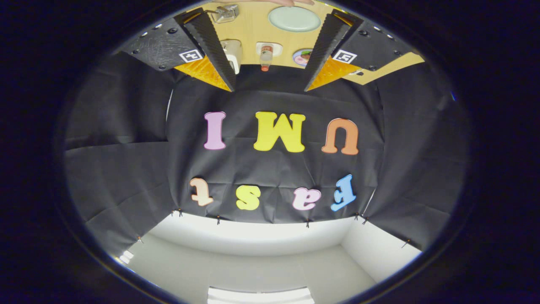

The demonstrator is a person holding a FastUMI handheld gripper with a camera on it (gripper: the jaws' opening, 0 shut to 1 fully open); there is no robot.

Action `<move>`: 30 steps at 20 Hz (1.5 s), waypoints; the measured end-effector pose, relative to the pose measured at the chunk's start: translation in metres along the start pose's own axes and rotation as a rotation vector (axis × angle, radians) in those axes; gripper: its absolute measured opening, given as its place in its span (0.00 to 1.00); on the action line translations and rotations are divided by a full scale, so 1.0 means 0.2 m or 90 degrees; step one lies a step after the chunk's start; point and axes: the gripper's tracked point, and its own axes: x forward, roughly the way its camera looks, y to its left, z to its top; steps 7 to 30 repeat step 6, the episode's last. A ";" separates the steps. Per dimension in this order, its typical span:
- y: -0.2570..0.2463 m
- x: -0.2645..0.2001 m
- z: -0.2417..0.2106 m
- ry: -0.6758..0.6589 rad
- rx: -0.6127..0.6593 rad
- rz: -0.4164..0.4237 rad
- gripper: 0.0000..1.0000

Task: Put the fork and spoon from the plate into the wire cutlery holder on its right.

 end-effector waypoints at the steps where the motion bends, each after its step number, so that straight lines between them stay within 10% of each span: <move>1: 0.01 0.00 -0.02 0.005 0.001 -0.001 0.95; 30: -0.01 0.02 -0.07 0.016 -0.012 -0.025 0.95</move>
